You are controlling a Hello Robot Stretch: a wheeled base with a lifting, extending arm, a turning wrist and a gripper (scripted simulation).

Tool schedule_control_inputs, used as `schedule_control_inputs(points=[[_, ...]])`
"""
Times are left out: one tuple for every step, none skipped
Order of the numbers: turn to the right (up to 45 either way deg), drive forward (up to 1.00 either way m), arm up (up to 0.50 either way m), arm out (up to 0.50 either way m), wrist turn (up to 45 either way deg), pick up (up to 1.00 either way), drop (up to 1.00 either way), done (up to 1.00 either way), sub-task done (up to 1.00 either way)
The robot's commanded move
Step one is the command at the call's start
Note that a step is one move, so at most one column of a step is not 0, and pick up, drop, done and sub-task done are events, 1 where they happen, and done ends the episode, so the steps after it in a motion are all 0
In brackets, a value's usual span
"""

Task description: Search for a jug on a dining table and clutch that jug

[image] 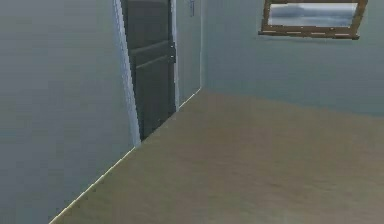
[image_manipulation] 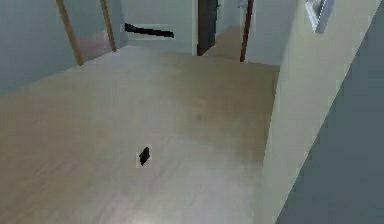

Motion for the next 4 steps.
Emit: schedule_control_inputs(points=[[0.0, 0.15, 0.0, 0.0, 0.0, 0.0, 0.0, 0.0, 0.0], [45.0, 0.0, 0.0, 0.0, 0.0, 0.0, 0.0, 0.0, 0.0], [36.0, 0.0, 0.0, 0.0, 0.0, 0.0, 0.0, 0.0, 0.0], [0.0, 0.35, 0.0, 0.0, 0.0, 0.0, 0.0, 0.0, 0.0]])
